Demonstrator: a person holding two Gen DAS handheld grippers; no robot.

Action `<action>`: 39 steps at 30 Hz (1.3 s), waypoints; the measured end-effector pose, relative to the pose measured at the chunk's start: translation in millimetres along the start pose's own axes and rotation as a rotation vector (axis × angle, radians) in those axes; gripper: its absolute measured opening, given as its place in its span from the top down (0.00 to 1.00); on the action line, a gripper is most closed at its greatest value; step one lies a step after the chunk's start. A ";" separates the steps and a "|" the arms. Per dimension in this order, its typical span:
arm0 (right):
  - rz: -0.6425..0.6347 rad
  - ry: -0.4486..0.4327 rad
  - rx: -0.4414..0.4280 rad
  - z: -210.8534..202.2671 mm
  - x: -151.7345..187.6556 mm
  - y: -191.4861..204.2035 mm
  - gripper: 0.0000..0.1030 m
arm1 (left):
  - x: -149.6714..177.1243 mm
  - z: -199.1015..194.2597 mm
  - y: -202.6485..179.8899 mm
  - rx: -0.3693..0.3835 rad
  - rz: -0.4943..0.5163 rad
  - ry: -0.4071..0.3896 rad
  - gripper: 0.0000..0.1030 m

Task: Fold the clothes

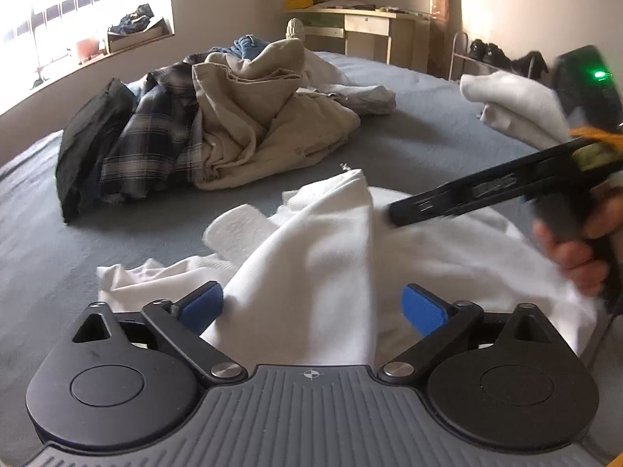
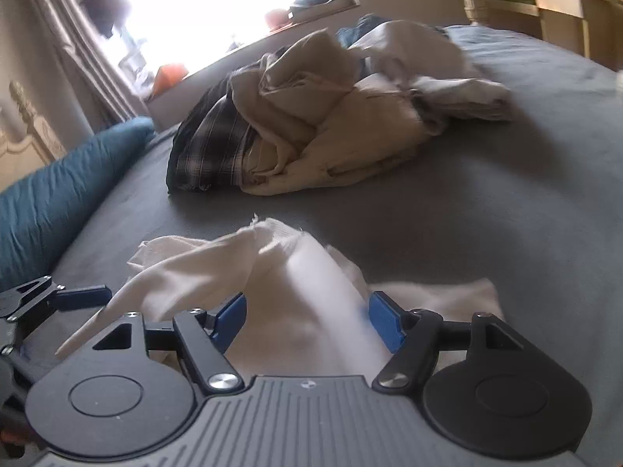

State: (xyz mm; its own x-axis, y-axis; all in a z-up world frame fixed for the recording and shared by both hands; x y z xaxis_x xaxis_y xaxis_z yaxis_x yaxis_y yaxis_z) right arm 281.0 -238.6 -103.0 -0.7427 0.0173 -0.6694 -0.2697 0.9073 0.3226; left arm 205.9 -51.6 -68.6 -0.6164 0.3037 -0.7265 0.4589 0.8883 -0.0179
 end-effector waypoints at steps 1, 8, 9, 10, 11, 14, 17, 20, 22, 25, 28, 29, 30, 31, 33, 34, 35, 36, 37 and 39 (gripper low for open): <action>-0.019 0.000 0.001 6.2 -1.6 3.4 0.32 | -0.9 2.9 -1.1 -0.001 -0.009 -0.003 0.06; -0.091 0.001 -0.016 13.9 10.4 14.0 0.93 | 1.5 26.0 -6.5 -0.060 0.055 0.013 0.41; -0.101 0.000 -0.018 13.2 12.5 14.7 0.94 | 2.7 25.5 -3.8 -0.050 0.040 0.006 0.42; -0.111 -0.007 -0.018 11.2 14.0 15.5 0.94 | 3.5 24.4 -2.0 -0.044 0.032 0.002 0.46; -0.117 -0.017 -0.009 8.4 15.0 16.2 0.94 | 4.2 23.2 -0.1 -0.038 0.025 -0.003 0.50; -0.087 -0.050 -0.062 -3.8 12.8 13.5 0.94 | 6.2 16.2 5.0 -0.030 0.005 -0.020 0.70; -0.002 -0.043 -0.154 -14.3 11.3 8.5 0.95 | 6.9 2.3 17.6 0.005 -0.065 -0.025 0.84; 0.016 -0.016 -0.258 -31.8 16.6 12.8 0.95 | 9.6 -19.7 32.2 0.065 -0.141 -0.039 0.89; -0.006 0.012 -0.333 -47.4 24.7 20.3 0.95 | 14.2 -37.4 41.3 0.102 -0.180 -0.055 0.90; -0.047 0.059 -0.450 -72.3 41.0 32.6 0.95 | 28.4 -66.0 51.8 0.170 -0.232 -0.061 0.90; -0.091 0.128 -0.546 -97.0 65.7 46.8 0.95 | 50.3 -89.8 53.4 0.230 -0.218 -0.011 0.90; -0.102 0.158 -0.568 -104.3 75.1 51.3 0.95 | 58.2 -97.0 53.3 0.248 -0.209 0.010 0.90; -0.110 0.198 -0.582 -109.7 85.6 54.8 0.95 | 66.1 -104.2 53.2 0.266 -0.200 0.032 0.90; -0.117 0.241 -0.593 -114.5 96.4 58.0 0.95 | 75.1 -109.9 52.1 0.283 -0.198 0.057 0.90; -0.120 0.313 -0.606 -121.3 115.5 60.6 0.95 | 92.9 -120.6 49.6 0.317 -0.192 0.109 0.90; -0.114 0.347 -0.618 -124.5 124.9 60.5 0.95 | 101.9 -124.2 50.0 0.331 -0.205 0.134 0.90; -0.106 0.382 -0.632 -127.7 134.4 60.0 0.95 | 110.8 -127.8 50.4 0.345 -0.219 0.159 0.90; -0.101 0.412 -0.641 -129.7 141.8 59.6 0.95 | 119.5 -130.3 50.8 0.357 -0.232 0.185 0.90; -0.108 0.442 -0.643 -132.0 150.1 60.2 0.95 | 126.4 -131.5 51.5 0.357 -0.235 0.209 0.90; -0.122 0.511 -0.641 -134.5 165.9 61.0 0.95 | 140.3 -133.9 53.0 0.358 -0.242 0.256 0.90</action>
State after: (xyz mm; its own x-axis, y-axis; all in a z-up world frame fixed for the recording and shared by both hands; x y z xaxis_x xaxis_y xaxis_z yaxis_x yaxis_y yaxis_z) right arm 58.9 -236.8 -104.3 -0.8311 -0.3993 -0.3872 -0.5485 0.4725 0.6899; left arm 58.1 84.2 -79.5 -0.8491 0.2182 -0.4811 0.4464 0.7835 -0.4323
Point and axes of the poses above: each gripper's, at about its wrist camera, not at the fingertips, and z roughly the way its jaws point, y to its left, x to its underside, the point moved 1 cm from there along z, roughly the way its jaws point, and after that the axes turned 3 degrees about x, right-handed, at the moved point
